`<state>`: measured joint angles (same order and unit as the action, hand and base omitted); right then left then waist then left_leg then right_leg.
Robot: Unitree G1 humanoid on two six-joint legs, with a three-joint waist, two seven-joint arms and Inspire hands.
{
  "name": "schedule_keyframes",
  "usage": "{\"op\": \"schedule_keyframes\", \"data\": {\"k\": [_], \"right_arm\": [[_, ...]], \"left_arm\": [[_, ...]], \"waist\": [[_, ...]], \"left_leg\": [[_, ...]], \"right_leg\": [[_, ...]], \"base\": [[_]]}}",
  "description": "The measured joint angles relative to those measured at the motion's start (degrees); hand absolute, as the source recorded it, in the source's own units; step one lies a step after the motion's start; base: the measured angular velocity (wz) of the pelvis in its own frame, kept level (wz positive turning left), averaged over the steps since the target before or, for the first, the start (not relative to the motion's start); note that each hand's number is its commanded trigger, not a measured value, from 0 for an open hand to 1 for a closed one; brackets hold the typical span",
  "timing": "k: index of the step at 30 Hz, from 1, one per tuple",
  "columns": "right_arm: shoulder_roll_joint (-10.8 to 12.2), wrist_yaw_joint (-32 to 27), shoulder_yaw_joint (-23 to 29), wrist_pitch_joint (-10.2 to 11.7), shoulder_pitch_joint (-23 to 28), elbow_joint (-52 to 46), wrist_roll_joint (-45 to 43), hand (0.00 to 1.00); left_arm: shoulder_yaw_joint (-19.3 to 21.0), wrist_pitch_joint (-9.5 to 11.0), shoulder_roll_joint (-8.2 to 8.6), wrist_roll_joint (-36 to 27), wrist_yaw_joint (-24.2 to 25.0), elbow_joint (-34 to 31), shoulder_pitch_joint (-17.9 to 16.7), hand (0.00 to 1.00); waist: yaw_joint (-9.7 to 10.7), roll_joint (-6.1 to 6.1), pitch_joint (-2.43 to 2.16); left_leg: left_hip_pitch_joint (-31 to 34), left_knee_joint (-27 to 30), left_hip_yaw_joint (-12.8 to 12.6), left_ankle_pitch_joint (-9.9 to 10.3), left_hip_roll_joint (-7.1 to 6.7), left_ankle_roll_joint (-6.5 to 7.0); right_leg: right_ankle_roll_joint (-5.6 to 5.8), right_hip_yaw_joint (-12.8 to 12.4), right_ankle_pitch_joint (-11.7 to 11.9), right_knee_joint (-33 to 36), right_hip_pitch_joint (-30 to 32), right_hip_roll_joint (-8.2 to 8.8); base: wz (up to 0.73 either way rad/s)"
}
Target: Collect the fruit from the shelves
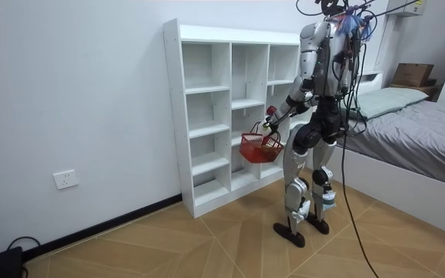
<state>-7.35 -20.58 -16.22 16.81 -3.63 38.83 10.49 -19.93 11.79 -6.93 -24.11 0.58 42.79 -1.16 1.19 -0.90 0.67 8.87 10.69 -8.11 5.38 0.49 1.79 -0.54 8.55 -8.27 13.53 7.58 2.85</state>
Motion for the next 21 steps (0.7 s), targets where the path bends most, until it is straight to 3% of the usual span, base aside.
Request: {"op": "schedule_keyframes", "data": {"k": [15, 21], "right_arm": [[-0.16, -1.80, 0.01, 0.23, 0.33, -0.04, 0.03, 0.00], [-2.06, -2.38, 0.04, 0.22, -1.83, -0.61, 0.05, 0.00]], "left_arm": [[0.22, 0.03, -0.35, -0.32, -0.01, -0.03, -0.12, 1.00], [0.44, 0.02, -0.21, -0.59, 0.09, 1.46, 0.82, 1.00]], "waist": [[0.03, -0.31, 0.29], [-0.19, -0.18, 0.50]], "left_leg": [[-1.05, -0.32, 0.44, 0.16, -0.01, -0.23], [0.50, 1.05, 0.62, 0.67, 0.10, -0.11]], "right_leg": [[0.03, 0.38, -0.09, -0.93, -1.53, -0.11], [0.00, 1.75, -0.08, -0.76, -0.85, 0.18]], "base": [[0.01], [0.04]]}}
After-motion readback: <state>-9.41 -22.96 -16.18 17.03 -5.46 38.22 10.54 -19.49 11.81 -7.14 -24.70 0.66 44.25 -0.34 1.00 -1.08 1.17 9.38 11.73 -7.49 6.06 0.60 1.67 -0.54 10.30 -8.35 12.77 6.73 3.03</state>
